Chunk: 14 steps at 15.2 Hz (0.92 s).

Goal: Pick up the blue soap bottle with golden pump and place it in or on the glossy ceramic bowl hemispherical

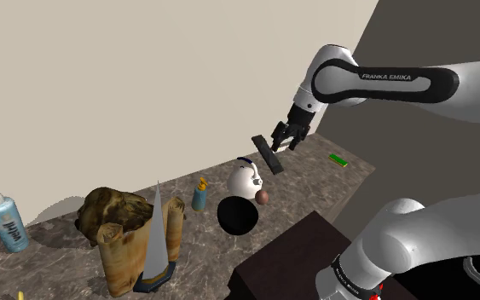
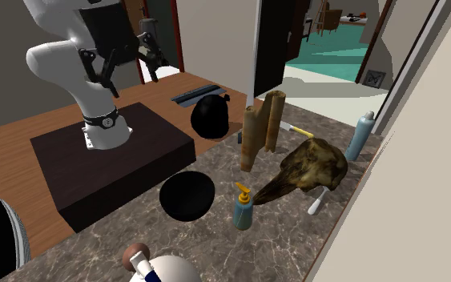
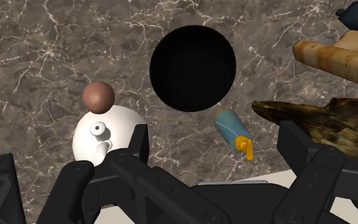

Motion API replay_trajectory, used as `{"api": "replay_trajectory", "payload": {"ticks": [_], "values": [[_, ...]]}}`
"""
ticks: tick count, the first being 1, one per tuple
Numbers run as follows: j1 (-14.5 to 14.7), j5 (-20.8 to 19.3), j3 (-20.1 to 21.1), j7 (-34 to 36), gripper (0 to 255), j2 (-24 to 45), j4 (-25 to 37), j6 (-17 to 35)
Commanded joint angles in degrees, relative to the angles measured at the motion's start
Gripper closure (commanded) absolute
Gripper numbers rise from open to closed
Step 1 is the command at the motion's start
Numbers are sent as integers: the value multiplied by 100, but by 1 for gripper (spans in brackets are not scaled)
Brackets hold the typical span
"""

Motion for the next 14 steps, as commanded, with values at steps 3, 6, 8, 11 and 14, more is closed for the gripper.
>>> {"api": "replay_trajectory", "payload": {"ticks": [3,6,8,11,14], "values": [[118,109,158,82,0,660,-21,739],[204,178,274,143,0,1256,63,1284],[256,211,348,185,0,1673,160,1626],[327,238,453,257,0,2320,367,2098],[393,228,544,343,0,2981,644,2515]]}}
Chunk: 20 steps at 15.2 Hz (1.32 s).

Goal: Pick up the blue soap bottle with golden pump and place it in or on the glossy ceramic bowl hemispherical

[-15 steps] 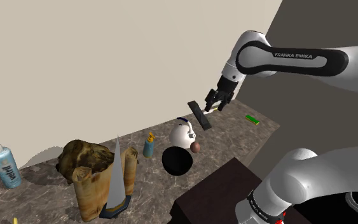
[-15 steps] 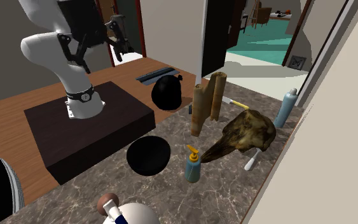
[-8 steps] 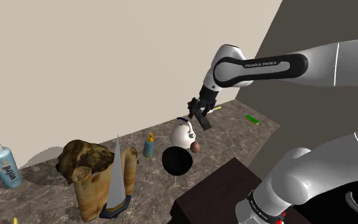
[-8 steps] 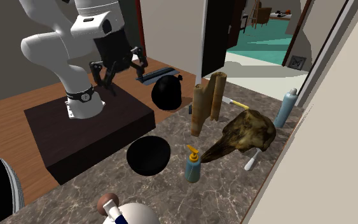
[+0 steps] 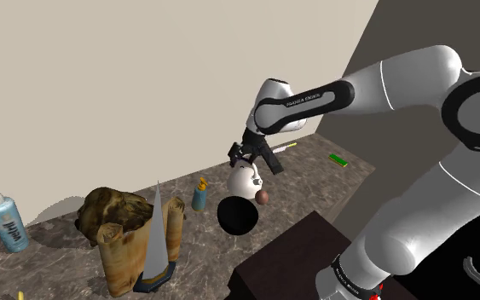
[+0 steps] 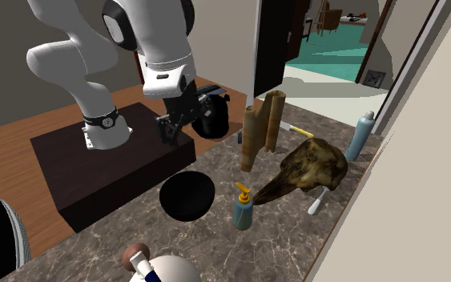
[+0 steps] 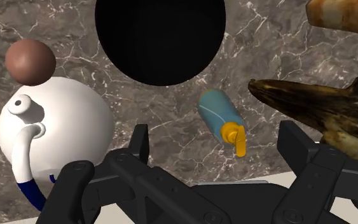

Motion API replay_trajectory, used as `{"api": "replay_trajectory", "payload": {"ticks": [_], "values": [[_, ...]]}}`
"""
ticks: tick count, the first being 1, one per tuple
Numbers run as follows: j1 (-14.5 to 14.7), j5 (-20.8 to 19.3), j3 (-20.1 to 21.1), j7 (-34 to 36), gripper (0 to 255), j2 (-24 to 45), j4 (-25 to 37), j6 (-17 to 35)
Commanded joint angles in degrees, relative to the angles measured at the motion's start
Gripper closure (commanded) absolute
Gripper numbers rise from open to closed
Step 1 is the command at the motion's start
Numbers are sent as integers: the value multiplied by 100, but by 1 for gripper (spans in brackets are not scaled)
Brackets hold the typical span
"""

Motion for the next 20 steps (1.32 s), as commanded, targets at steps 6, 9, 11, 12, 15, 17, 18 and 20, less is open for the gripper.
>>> {"api": "replay_trajectory", "payload": {"ticks": [6,9,11,12,15,17,18,20], "values": [[180,-138,165,280,0,1592,893,782],[275,-243,182,407,0,2260,1366,1004],[349,-315,179,490,0,2704,1718,1114],[388,-351,173,530,0,2926,1905,1157],[442,-384,160,566,0,3268,2113,1299],[454,-388,159,569,0,3401,2140,1406],[460,-389,158,570,0,3468,2155,1458],[472,-393,156,572,0,3604,2189,1560]]}}
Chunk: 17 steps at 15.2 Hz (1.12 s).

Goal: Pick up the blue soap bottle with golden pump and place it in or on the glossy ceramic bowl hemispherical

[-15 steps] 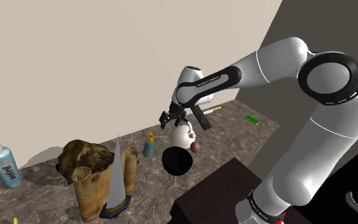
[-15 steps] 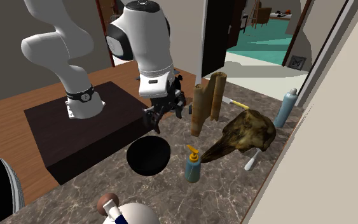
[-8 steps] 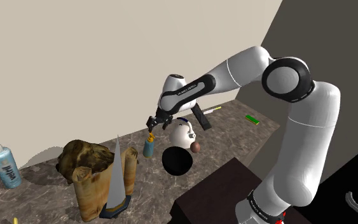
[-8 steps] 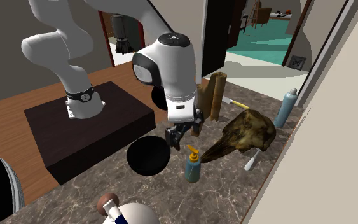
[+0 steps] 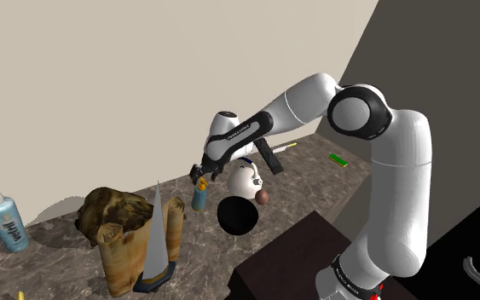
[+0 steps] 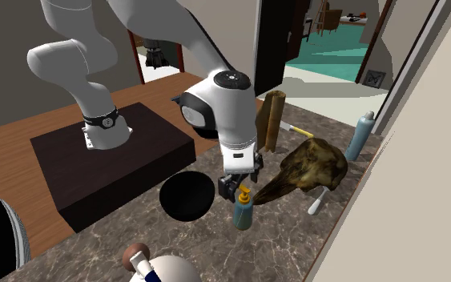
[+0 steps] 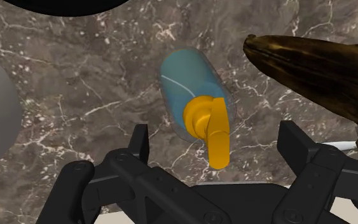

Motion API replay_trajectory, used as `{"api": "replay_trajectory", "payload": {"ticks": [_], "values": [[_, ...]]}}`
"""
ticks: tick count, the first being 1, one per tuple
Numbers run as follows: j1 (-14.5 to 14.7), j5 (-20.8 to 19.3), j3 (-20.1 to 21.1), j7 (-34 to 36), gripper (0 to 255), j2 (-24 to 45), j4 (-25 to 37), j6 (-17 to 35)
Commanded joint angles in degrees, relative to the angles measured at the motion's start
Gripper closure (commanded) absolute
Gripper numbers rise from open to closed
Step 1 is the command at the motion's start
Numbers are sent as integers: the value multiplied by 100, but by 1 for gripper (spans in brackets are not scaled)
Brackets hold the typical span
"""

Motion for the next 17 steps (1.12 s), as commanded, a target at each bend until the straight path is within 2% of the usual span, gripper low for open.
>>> {"api": "replay_trajectory", "payload": {"ticks": [1,9,10,17], "values": [[8,-3,-2,1,0,106,26,84],[9,-3,-2,1,0,106,27,82],[9,-3,-2,1,255,106,27,82],[8,-3,-2,1,255,106,27,82]]}}
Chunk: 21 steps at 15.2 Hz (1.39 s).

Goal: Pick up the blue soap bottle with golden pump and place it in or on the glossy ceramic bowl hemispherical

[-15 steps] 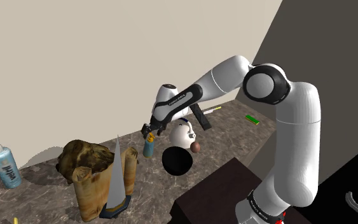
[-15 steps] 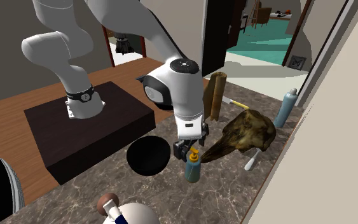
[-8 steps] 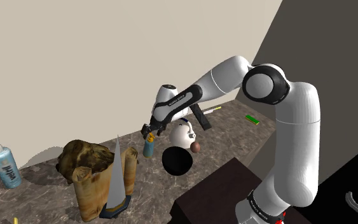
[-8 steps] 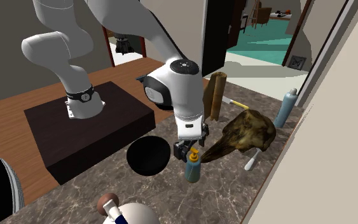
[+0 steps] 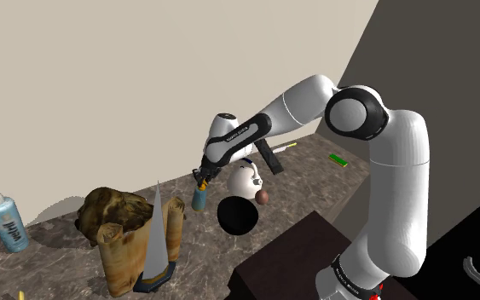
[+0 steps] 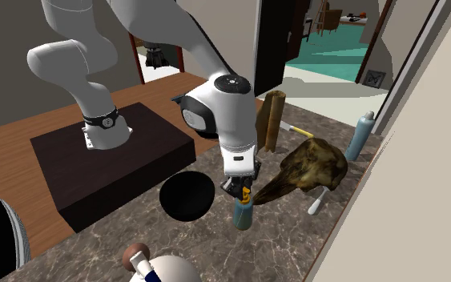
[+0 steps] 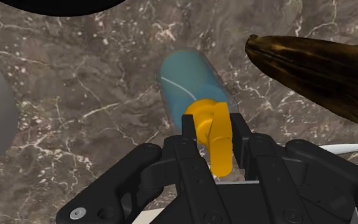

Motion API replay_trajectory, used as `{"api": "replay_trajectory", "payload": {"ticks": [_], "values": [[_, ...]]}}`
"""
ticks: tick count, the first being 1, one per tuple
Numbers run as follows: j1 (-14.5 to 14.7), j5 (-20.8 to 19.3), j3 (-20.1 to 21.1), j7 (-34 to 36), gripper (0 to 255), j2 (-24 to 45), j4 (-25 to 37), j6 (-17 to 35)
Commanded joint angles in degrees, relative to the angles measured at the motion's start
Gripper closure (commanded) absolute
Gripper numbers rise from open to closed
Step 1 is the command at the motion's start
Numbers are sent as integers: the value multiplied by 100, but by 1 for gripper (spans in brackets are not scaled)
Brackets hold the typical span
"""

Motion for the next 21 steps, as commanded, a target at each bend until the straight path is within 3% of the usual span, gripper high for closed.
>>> {"api": "replay_trajectory", "payload": {"ticks": [1,21], "values": [[0,0,0,0,255,1,-1,-1],[-23,-4,8,93,255,-1075,56,-1129]]}}
